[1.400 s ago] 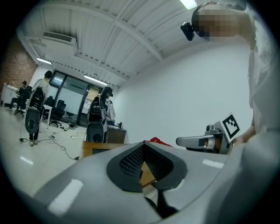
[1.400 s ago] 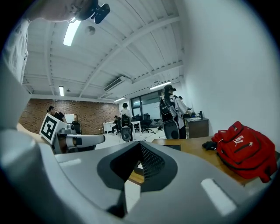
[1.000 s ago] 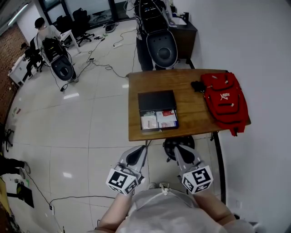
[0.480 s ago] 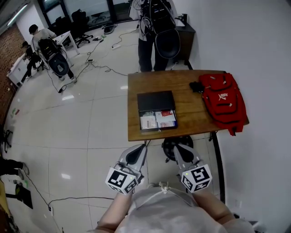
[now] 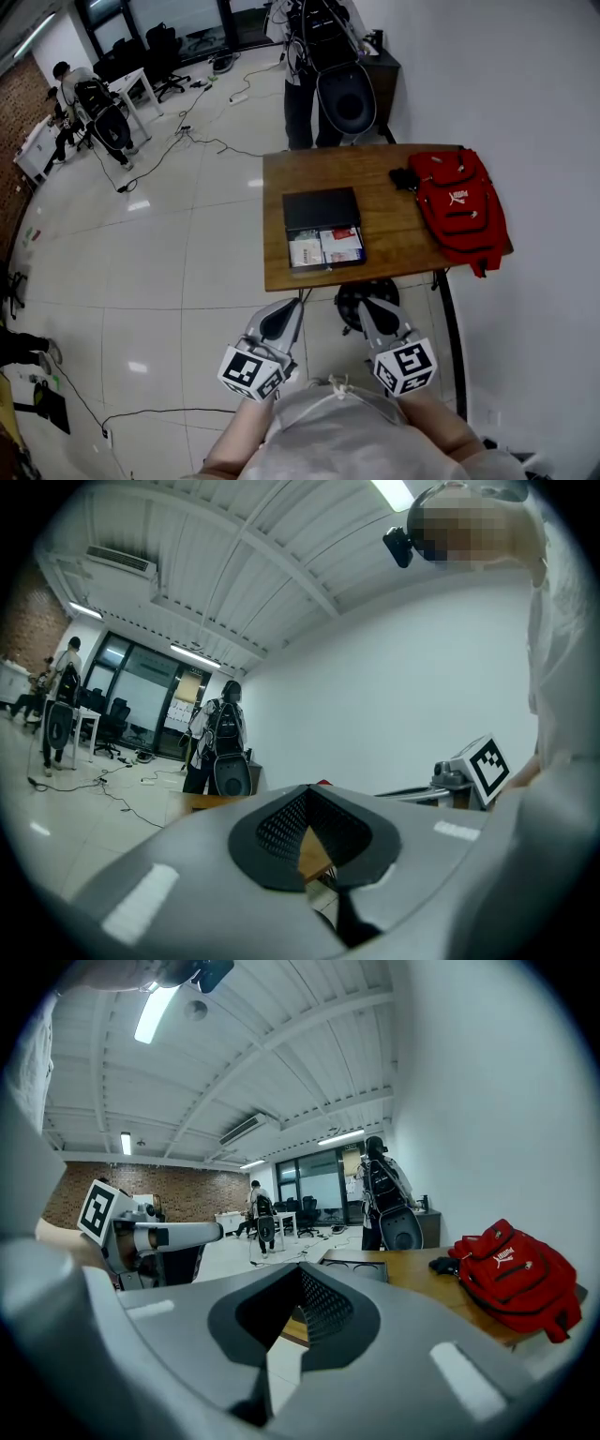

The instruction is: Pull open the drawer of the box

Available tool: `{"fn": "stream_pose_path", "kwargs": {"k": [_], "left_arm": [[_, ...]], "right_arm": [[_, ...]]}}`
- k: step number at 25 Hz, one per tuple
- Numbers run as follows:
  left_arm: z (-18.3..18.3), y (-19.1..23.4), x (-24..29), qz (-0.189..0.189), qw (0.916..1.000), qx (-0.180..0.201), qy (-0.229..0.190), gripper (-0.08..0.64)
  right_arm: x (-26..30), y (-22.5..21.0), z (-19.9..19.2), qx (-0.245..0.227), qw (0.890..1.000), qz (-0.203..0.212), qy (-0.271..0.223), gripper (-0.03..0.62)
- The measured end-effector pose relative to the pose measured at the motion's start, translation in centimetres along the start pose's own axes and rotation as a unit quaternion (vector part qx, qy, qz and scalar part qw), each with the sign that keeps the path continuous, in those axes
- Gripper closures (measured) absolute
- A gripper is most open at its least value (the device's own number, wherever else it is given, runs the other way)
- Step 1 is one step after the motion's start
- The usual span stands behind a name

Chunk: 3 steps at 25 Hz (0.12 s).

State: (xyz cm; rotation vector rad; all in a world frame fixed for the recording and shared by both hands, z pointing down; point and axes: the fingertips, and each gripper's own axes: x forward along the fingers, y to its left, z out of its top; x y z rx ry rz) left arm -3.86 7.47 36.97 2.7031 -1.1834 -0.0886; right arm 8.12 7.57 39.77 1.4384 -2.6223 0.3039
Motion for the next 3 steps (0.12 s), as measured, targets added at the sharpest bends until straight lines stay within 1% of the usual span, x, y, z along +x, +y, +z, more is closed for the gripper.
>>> {"fn": "stream_pose_path", "kwargs": {"k": [3], "left_arm": [[0.07, 0.24, -0.08, 0.003, 1.0, -0.004, -0.003, 0.554]], "right_arm": [[0.05, -0.19, -0.08, 0.0, 1.0, -0.002, 0.002, 0.586]]}}
